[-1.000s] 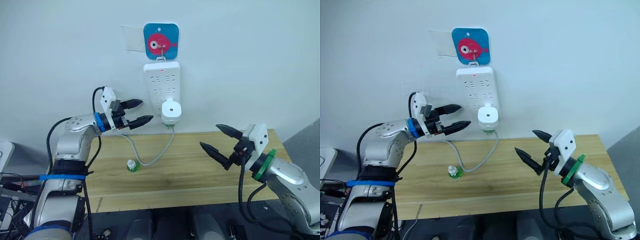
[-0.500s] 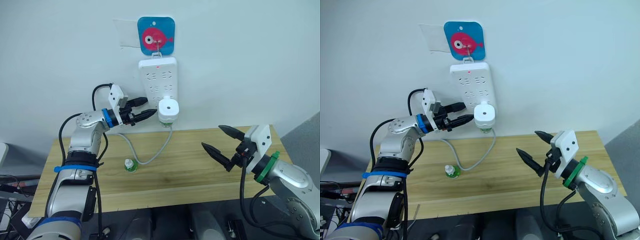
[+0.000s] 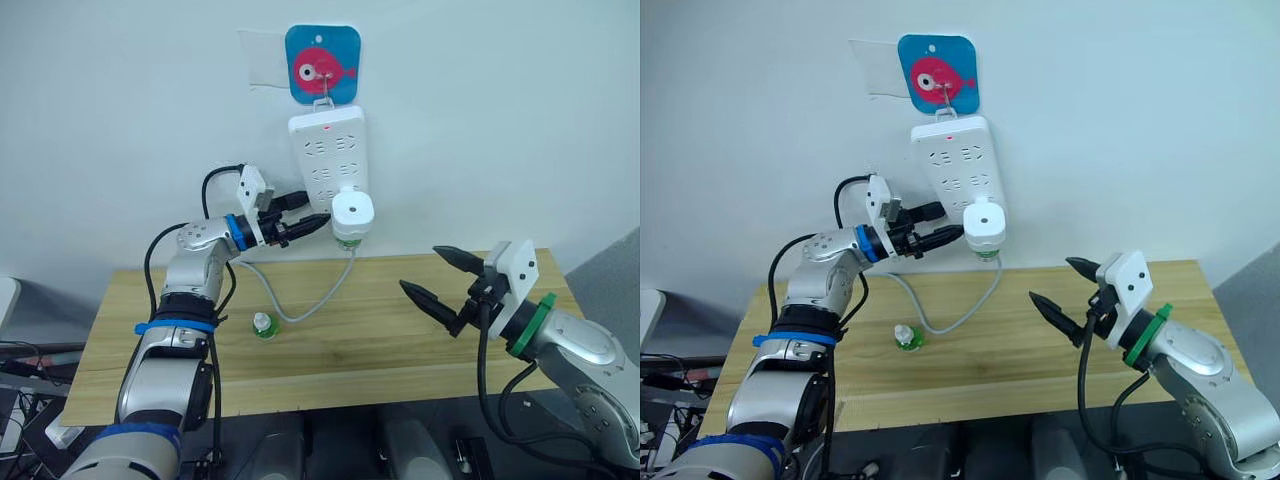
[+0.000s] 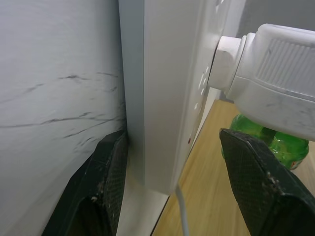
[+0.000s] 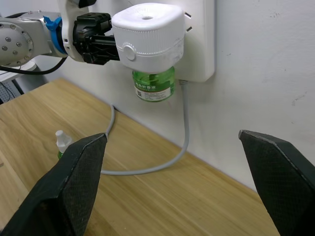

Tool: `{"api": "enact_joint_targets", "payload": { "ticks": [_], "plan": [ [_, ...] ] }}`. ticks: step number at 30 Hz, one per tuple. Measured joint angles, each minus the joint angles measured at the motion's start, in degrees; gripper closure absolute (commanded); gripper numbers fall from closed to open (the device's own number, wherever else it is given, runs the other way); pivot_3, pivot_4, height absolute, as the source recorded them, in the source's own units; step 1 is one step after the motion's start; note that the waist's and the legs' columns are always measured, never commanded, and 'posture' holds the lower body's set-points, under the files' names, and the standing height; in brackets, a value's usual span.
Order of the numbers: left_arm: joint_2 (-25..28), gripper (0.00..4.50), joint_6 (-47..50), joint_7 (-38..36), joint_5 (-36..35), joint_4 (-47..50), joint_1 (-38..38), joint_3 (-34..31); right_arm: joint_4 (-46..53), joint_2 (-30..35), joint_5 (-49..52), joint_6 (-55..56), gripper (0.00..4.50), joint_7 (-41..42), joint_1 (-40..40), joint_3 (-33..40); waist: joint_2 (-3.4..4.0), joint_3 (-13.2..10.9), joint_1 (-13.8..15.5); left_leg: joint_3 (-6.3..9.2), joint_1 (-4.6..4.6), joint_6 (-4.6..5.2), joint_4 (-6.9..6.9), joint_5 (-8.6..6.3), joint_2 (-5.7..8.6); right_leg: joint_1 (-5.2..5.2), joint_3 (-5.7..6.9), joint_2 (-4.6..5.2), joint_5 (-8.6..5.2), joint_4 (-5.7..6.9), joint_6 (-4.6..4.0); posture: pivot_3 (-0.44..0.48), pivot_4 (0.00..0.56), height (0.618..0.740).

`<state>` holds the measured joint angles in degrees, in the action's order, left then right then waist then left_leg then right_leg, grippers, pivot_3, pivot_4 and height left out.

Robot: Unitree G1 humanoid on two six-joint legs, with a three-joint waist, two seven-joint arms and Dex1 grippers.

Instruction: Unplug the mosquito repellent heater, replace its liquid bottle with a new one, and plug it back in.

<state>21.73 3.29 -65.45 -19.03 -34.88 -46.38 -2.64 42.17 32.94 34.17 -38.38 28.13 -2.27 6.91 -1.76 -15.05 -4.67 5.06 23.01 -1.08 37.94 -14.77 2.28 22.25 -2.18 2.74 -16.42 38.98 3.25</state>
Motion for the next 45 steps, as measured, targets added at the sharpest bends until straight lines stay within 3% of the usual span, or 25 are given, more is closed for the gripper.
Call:
{"api": "enact_joint_targets", "payload": {
  "ticks": [11,14,18,33,45],
  "plan": [
    [-0.3,1.49,3.2,-3.4,-0.6,3.1,-0.5,0.1,1.3,-0.2,2.6,-2.6,0.0,-2.5,-1.9,0.0,-0.02,-0.9,0.0,0.07,0.06,0.0,0.0,0.0,0.05,0.01,0.0,0.11,0.0,-0.03,0.0,-0.162,0.3,0.74],
    [0.4,2.07,4.7,-4.0,-1.3,5.1,0.2,0.0,2.6,-1.0,3.9,-3.9,0.0,-4.5,-3.0,0.0,-0.04,-1.1,-0.1,0.09,0.07,0.0,-0.03,0.0,0.03,0.04,-0.01,0.11,0.0,-0.04,0.0,-0.162,0.3,0.74],
    [0.7,3.23,5.8,-4.1,-1.6,7.3,1.4,0.0,4.2,-2.9,5.6,-6.2,0.0,-7.9,-3.9,-0.4,-0.02,-1.1,-0.1,0.11,0.11,0.0,-0.03,0.0,0.03,0.06,-0.03,0.13,0.0,-0.07,0.0,-0.157,0.303,0.74],
    [-0.6,3.22,6.2,-2.5,-2.0,7.8,1.5,0.0,6.5,-12.2,6.8,-13.9,0.0,-23.7,-12.4,-7.6,0.03,-1.4,-0.2,0.23,0.17,-0.01,-0.01,0.01,0.05,0.09,0.0,0.15,0.0,-0.06,0.0,-0.175,0.309,0.74],
    [-0.7,3.22,6.0,-2.2,-1.8,8.1,1.4,0.1,3.9,-16.1,-3.5,-17.1,0.0,-31.0,-21.6,-15.7,0.06,-1.4,-0.2,0.31,0.24,-0.02,-0.02,0.01,0.09,0.13,0.07,0.17,0.0,-0.1,0.0,-0.167,0.312,0.74]
  ]
}}
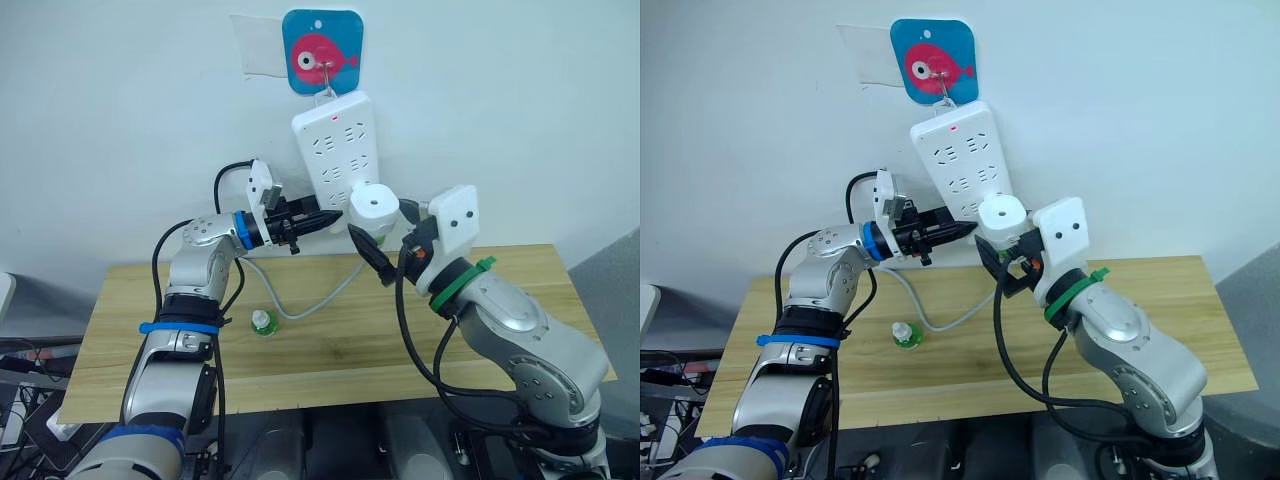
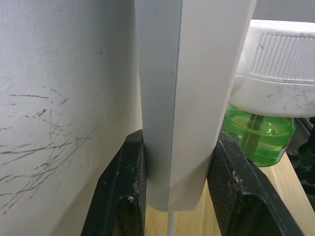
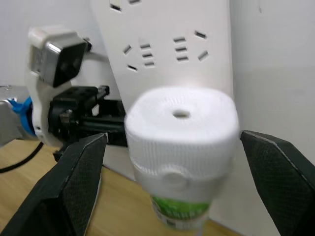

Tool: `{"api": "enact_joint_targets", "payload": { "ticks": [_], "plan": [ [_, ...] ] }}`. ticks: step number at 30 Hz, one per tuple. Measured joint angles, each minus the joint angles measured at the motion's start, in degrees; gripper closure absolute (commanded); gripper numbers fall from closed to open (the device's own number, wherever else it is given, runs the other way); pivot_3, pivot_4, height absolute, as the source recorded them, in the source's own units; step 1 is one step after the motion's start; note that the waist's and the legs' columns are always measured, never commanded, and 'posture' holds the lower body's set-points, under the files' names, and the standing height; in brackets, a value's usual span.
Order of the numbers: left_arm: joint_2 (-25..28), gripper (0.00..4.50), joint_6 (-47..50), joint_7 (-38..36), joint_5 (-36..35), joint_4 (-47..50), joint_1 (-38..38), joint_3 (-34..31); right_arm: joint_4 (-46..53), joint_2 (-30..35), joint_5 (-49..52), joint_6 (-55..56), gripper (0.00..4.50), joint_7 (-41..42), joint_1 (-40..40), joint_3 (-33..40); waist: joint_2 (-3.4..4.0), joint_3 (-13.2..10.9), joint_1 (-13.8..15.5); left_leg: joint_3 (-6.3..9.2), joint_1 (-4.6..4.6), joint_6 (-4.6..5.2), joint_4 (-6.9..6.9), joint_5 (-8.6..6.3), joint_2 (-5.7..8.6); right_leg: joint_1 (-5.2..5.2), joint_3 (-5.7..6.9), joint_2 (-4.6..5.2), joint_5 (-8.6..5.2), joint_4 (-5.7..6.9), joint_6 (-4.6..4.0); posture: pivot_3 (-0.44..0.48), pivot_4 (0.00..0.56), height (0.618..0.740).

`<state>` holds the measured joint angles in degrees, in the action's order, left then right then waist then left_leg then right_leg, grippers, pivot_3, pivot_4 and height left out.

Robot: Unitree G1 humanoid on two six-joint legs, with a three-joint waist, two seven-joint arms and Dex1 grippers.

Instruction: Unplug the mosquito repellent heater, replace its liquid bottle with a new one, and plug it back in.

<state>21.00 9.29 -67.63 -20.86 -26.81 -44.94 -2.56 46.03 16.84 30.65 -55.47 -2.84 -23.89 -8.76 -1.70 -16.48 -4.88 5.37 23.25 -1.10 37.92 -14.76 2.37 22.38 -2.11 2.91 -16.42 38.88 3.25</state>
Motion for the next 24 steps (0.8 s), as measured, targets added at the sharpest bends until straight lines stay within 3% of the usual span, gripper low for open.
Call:
{"api": "enact_joint_targets", "payload": {
  "ticks": [13,19,24],
  "plan": [
    [0.0,3.22,0.0,0.9,0.4,2.2,0.4,-0.1,-3.6,-4.7,-9.4,1.7,0.0,-1.0,-1.7,-2.7,0.01,0.0,0.0,0.07,0.78,-0.11,0.06,0.08,0.03,0.84,0.05,0.02,0.03,0.13,-0.04,-0.152,0.309,0.74],
    [0.1,3.22,0.0,1.3,0.5,2.4,0.5,-0.1,-3.8,-6.1,-11.4,2.3,1.53,0.3,-1.6,-3.3,0.01,0.0,0.0,0.08,0.78,-0.11,0.05,0.08,0.03,0.84,0.06,0.02,0.03,0.13,-0.05,-0.146,0.309,0.74],
    [0.1,3.22,0.0,1.4,0.5,2.5,0.6,-0.1,-3.8,-6.7,-12.2,2.4,1.53,1.3,-1.6,-3.3,0.02,0.0,0.0,0.09,0.78,-0.12,0.04,0.09,0.03,0.84,0.08,0.02,0.04,0.13,-0.06,-0.146,0.306,0.74]
  ]
}}
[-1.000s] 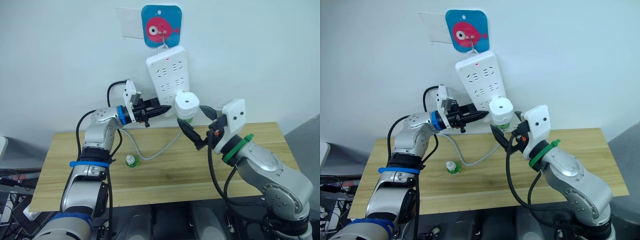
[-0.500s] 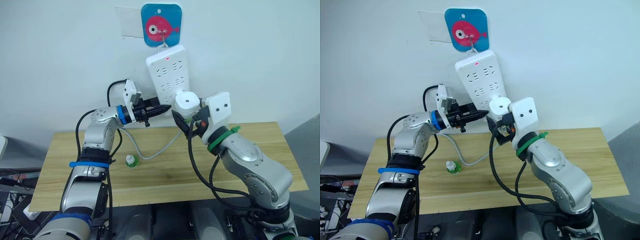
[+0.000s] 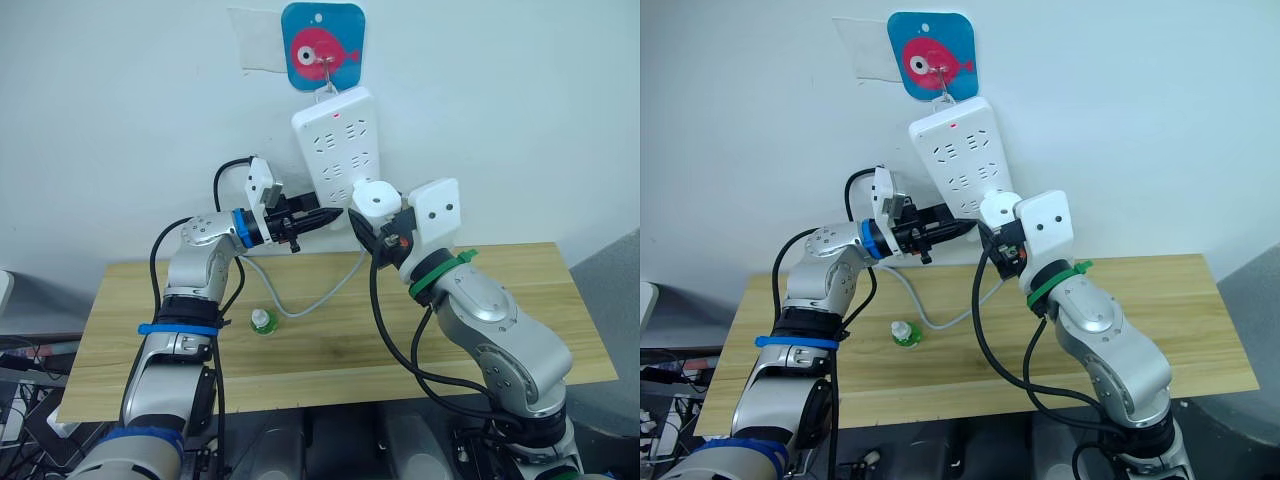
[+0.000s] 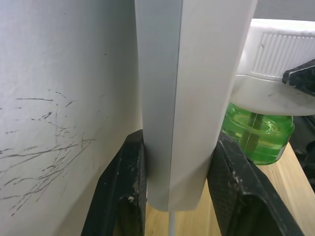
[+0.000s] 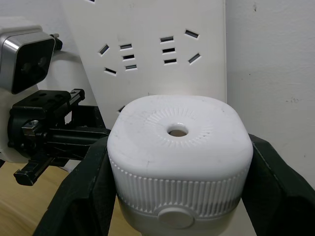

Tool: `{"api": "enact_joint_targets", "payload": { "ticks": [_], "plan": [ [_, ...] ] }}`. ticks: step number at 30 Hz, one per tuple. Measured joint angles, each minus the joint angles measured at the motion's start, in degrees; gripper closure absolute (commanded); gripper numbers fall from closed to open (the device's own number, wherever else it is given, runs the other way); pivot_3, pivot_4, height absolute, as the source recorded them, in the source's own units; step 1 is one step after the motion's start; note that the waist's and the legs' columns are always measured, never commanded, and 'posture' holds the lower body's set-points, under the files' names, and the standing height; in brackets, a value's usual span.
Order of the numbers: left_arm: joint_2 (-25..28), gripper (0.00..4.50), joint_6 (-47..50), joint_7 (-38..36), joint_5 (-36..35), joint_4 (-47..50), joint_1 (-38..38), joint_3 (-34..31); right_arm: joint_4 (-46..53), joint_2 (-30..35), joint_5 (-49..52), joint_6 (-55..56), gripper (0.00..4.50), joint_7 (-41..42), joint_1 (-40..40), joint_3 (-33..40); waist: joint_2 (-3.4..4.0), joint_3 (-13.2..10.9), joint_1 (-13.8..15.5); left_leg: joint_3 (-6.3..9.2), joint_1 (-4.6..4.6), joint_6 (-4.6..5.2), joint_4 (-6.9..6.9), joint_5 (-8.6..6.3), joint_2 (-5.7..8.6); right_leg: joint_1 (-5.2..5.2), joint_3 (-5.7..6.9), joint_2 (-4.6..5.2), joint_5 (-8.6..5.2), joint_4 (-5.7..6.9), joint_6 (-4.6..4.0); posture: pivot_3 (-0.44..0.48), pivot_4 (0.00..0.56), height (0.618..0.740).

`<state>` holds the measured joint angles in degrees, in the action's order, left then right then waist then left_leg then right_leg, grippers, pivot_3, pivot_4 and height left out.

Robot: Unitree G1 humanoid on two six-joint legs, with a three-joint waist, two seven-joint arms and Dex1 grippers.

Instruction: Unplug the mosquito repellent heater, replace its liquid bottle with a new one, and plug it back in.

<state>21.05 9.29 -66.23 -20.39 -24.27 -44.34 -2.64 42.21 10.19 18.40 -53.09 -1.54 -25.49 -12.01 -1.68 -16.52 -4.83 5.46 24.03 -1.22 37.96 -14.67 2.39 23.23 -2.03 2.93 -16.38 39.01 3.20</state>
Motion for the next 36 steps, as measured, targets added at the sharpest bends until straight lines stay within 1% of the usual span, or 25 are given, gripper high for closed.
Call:
{"api": "enact_joint_targets", "payload": {
  "ticks": [8,17,23,27,29,32,33,34,36],
  "plan": [
    [-0.8,3.22,-0.2,0.4,0.1,-0.6,-0.3,0.3,0.9,0.5,-0.6,-0.2,1.53,1.7,1.1,1.3,0.0,0.0,0.2,0.04,0.03,0.0,0.0,0.0,0.03,-0.02,0.05,0.02,0.0,-0.03,0.0,-0.158,0.304,0.74],
    [-0.5,3.22,-2.5,1.6,0.4,-3.4,-1.4,0.5,8.1,2.3,3.3,-7.3,1.53,4.1,4.4,6.2,0.0,0.0,-0.2,0.11,0.05,-0.03,-0.01,0.21,0.02,0.0,0.12,0.04,0.15,0.01,-0.11,-0.168,0.298,0.74],
    [-0.5,3.22,-3.4,1.9,0.5,-3.9,-1.5,0.6,8.8,2.2,4.3,-9.5,1.53,4.2,3.9,6.8,0.01,0.0,-0.2,0.12,0.04,-0.06,-0.05,0.32,0.01,0.0,0.14,0.01,0.2,0.01,-0.1,-0.167,0.295,0.74],
    [-0.5,3.22,-3.5,1.9,0.4,-4.1,-1.5,0.6,9.7,1.9,5.7,-10.6,1.53,4.3,3.9,10.3,0.0,0.0,-0.2,0.12,0.04,-0.06,-0.04,0.32,0.01,0.0,0.14,0.02,0.21,0.01,-0.11,-0.178,0.301,0.74],
    [-0.4,2.49,-3.4,1.8,0.3,-4.1,-1.5,0.6,10.3,1.8,7.1,-11.4,1.53,4.9,3.9,13.1,0.01,0.0,-0.2,0.11,0.04,-0.06,-0.05,0.32,0.01,0.0,0.14,0.02,0.21,0.01,-0.11,-0.18,0.304,0.74],
    [0.9,1.63,-1.9,2.6,0.2,-4.4,-1.0,0.3,10.7,1.9,9.9,-12.6,1.53,5.7,4.0,18.0,0.03,0.0,-0.5,0.1,0.05,-0.06,-0.12,0.31,0.0,0.05,0.13,0.01,0.21,0.01,-0.11,-0.19,0.305,0.74],
    [1.1,1.25,-1.6,2.6,0.1,-4.0,-0.7,0.3,10.6,1.7,10.6,-13.2,1.53,5.7,4.0,20.3,0.04,0.0,-0.6,0.1,0.05,-0.06,-0.14,0.31,-0.02,0.07,0.13,-0.01,0.21,0.0,-0.11,-0.192,0.305,0.74],
    [1.4,0.99,-1.1,2.7,0.0,-3.5,-0.4,0.2,10.6,1.0,11.6,-13.9,1.53,5.6,3.9,22.0,0.04,0.0,-0.7,0.11,0.06,-0.06,-0.15,0.31,-0.05,0.07,0.13,-0.02,0.21,0.0,-0.11,-0.194,0.306,0.74],
    [2.2,0.39,-0.3,2.6,-1.0,-1.6,1.1,-0.1,10.4,-2.5,14.5,-15.7,1.53,4.7,3.6,26.8,0.09,0.0,-1.2,0.1,0.05,-0.06,-0.16,0.31,-0.09,0.07,0.1,-0.04,0.21,0.01,-0.12,-0.194,0.309,0.74]
  ]
}}
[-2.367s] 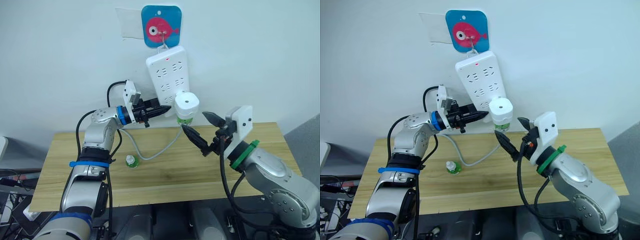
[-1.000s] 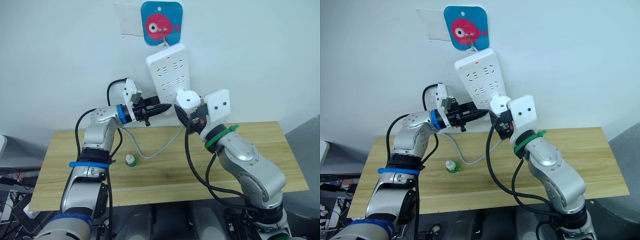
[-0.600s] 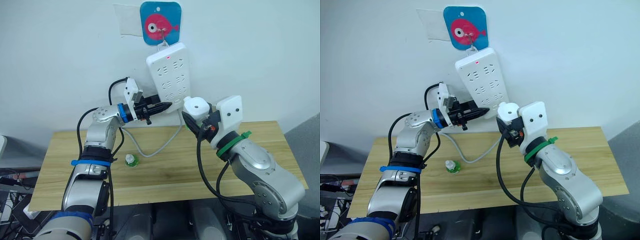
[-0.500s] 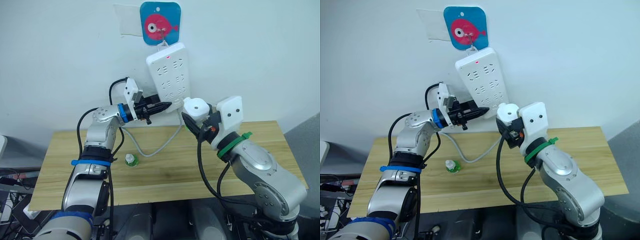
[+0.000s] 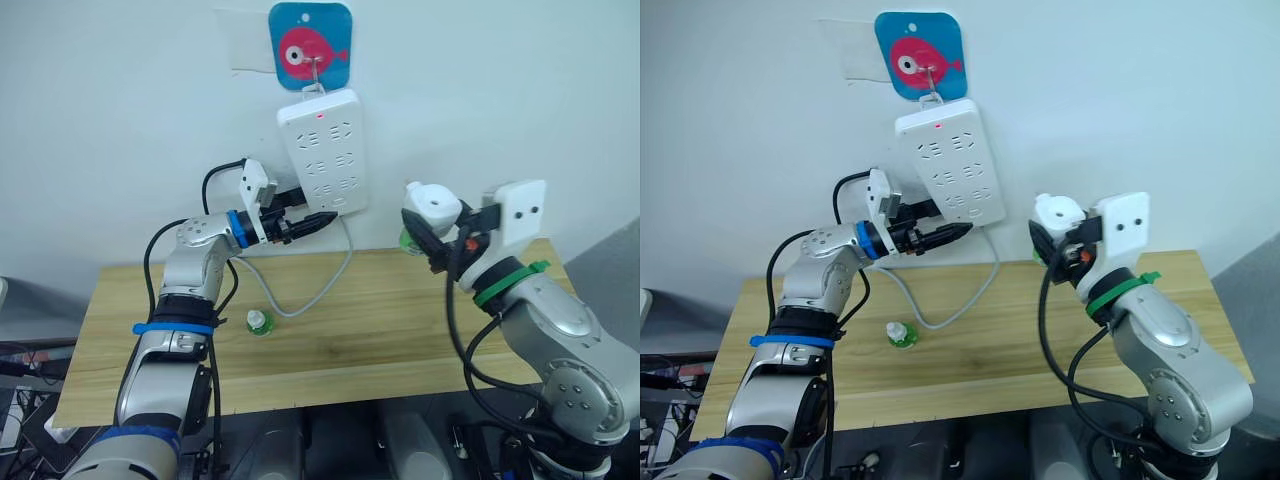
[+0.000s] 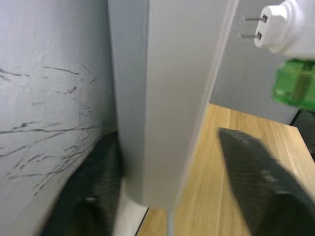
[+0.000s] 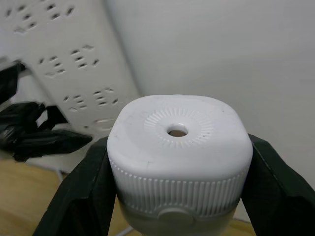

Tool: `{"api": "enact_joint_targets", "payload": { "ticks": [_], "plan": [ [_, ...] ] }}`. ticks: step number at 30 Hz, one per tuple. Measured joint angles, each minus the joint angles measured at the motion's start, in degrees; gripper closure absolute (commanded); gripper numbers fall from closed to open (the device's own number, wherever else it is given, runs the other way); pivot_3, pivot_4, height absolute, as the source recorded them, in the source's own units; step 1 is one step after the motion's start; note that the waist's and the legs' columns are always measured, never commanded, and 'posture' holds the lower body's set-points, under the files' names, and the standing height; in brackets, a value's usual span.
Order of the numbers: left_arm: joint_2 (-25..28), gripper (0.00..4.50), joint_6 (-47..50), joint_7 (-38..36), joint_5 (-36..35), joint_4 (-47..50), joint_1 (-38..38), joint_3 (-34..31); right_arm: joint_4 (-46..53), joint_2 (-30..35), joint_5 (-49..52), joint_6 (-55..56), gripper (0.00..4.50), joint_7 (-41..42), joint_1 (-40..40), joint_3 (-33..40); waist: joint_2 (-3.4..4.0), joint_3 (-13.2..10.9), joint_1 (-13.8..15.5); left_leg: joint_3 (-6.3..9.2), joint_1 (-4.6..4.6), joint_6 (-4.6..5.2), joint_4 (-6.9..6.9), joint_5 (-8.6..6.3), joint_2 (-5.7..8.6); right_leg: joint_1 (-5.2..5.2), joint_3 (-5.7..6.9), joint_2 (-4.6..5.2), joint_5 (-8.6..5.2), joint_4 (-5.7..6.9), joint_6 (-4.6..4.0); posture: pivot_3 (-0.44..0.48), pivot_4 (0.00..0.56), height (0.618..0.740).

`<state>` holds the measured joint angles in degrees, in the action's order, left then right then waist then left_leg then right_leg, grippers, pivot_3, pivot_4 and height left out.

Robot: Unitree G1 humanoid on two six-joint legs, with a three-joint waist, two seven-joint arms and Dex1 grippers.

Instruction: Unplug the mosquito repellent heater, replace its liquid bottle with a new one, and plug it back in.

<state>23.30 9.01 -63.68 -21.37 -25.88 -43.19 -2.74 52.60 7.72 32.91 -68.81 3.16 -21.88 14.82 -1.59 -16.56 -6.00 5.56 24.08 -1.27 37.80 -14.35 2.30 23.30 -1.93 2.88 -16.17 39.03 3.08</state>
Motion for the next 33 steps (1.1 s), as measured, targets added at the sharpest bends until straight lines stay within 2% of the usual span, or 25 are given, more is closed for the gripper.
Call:
{"api": "enact_joint_targets", "payload": {
  "ticks": [1,2,4,9,13,16,19,23,28,33],
  "plan": [
    [0.4,0.1,0.7,0.0,-0.3,0.9,0.7,-0.1,-0.2,-1.6,1.4,-1.1,1.53,-0.7,-0.3,2.2,0.02,0.0,-0.2,0.0,0.0,0.0,0.0,0.0,-0.01,0.0,0.0,0.0,0.0,0.0,-0.01,-0.194,0.312,0.74],
    [0.5,0.02,1.1,0.0,-0.6,1.5,1.2,-0.1,-0.3,-2.6,2.3,-1.7,1.53,-1.2,-0.3,3.4,0.05,0.0,-0.3,0.0,0.0,0.0,0.0,0.0,-0.01,0.0,-0.01,0.0,0.0,0.01,-0.01,-0.192,0.311,0.74],
    [1.8,0.02,3.3,1.5,-1.4,5.0,4.2,-1.0,-0.9,-6.2,5.5,-3.7,1.53,-2.7,-1.1,6.7,0.11,-0.1,-0.8,-0.04,-0.01,0.0,-0.03,0.0,-0.02,0.03,-0.1,0.0,0.01,0.01,-0.01,-0.189,0.314,0.74],
    [6.3,0.02,9.5,4.7,-4.2,19.8,17.1,-4.3,-4.0,-14.9,13.4,-6.7,1.53,-10.6,-1.9,17.6,0.29,-0.2,-1.5,-0.12,0.2,0.0,-0.43,0.0,-0.01,0.39,-0.2,0.07,-0.01,-0.11,-0.04,-0.16,0.32,0.74],
    [6.5,0.02,13.6,7.7,-7.6,36.1,25.9,-4.1,-7.7,-16.0,22.2,-5.9,1.53,-19.5,-1.5,22.7,0.39,-0.2,-0.8,-0.36,0.41,-0.01,-0.6,0.01,0.04,0.72,-0.35,0.23,-0.01,-0.15,-0.04,-0.149,0.32,0.74],
    [3.5,0.02,16.2,12.5,-9.9,47.4,29.0,-2.2,-10.7,-16.1,32.8,-0.8,1.53,-28.9,-0.4,23.6,0.44,-0.3,-0.5,-0.51,0.41,0.01,-0.61,0.03,0.03,0.75,-0.43,0.23,-0.01,-0.1,-0.04,-0.146,0.316,0.74],
    [0.2,0.02,17.1,17.0,-10.3,55.1,30.6,1.9,-12.6,-15.9,45.6,8.0,1.53,-39.0,1.1,21.3,0.44,-0.3,-0.6,-0.67,0.35,0.1,-0.61,0.09,0.02,0.74,-0.5,0.21,0.0,-0.02,-0.03,-0.152,0.317,0.74],
    [-4.3,0.02,15.3,20.2,-6.5,54.6,32.5,9.8,-13.0,-15.3,58.3,18.1,1.53,-46.6,5.7,13.7,0.44,-0.3,-0.8,-0.83,0.27,0.18,-0.66,0.13,0.0,0.73,-0.58,0.16,0.0,0.01,-0.03,-0.163,0.311,0.74],
    [-7.2,0.02,9.9,21.8,-2.2,49.4,29.9,12.6,-12.9,-12.2,63.9,26.9,1.53,-50.3,11.2,5.6,0.46,-0.3,-0.8,-0.94,0.27,0.25,-0.65,0.19,0.02,0.74,-0.51,0.11,0.03,0.03,0.03,-0.175,0.301,0.74],
    [-8.7,0.02,4.6,21.1,0.9,44.6,27.0,15.1,-12.3,-8.2,66.2,33.1,1.53,-50.8,12.4,-0.1,0.46,-0.3,-0.8,-0.98,0.27,0.26,-0.63,0.2,0.05,0.74,-0.52,0.1,0.07,-0.01,0.11,-0.177,0.293,0.74]
  ]
}}
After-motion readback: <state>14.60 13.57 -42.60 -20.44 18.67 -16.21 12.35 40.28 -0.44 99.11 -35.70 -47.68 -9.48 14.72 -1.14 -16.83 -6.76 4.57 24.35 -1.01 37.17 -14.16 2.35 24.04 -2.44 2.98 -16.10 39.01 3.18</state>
